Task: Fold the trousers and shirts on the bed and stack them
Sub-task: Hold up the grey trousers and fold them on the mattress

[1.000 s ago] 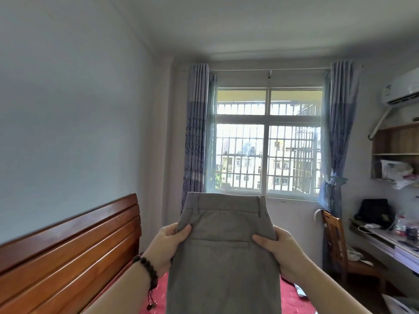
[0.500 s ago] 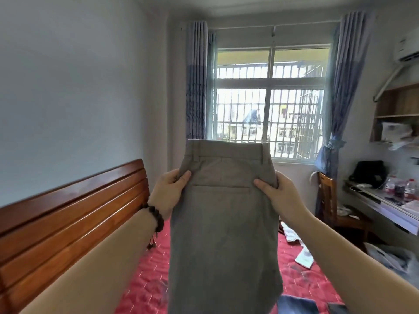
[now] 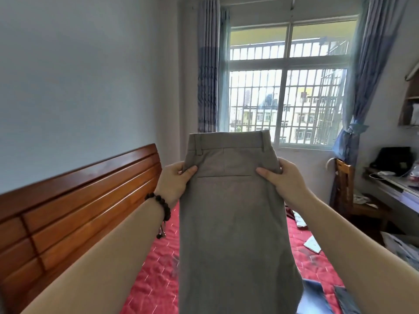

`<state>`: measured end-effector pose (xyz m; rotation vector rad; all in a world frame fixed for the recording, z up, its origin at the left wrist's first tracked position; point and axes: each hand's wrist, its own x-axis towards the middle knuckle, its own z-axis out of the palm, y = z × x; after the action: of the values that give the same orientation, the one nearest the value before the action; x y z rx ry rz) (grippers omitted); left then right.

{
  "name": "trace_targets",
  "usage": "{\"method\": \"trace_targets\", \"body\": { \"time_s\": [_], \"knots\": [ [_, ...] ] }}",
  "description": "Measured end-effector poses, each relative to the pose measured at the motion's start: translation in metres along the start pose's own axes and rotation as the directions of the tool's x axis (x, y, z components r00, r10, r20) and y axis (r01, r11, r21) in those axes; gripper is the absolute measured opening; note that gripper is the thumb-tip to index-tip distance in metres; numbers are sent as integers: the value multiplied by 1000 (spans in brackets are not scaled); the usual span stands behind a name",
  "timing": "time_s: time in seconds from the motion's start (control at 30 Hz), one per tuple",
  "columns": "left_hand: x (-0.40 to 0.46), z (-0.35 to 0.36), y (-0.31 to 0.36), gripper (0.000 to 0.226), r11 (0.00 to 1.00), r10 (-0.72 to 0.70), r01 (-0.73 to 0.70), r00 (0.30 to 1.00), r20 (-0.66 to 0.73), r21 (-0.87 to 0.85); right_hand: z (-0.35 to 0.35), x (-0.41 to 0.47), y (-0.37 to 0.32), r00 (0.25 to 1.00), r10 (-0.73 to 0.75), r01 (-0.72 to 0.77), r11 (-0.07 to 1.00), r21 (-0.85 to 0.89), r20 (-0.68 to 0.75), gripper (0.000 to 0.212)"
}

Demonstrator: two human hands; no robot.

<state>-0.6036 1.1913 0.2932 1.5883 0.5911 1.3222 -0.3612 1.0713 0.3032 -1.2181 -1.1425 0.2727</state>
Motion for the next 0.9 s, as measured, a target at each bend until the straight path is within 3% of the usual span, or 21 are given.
{"method": "trace_targets", "body": {
  "time_s": [0.17, 0.5, 0.9],
  "knots": [
    [12, -2, -81, 20, 988, -153, 150, 987, 57, 42, 17, -2, 88, 989, 139, -136, 989, -55, 54, 20],
    [93, -6, -247, 16, 925, -379, 376, 923, 69, 48, 61, 51, 237, 950, 312, -302, 933, -196, 22, 34],
    [170, 29, -381, 19, 862, -506, 500, 857, 98, 80, 69, 105, 375, 882, 468, -465, 849, -249, -54, 28]
  ]
}}
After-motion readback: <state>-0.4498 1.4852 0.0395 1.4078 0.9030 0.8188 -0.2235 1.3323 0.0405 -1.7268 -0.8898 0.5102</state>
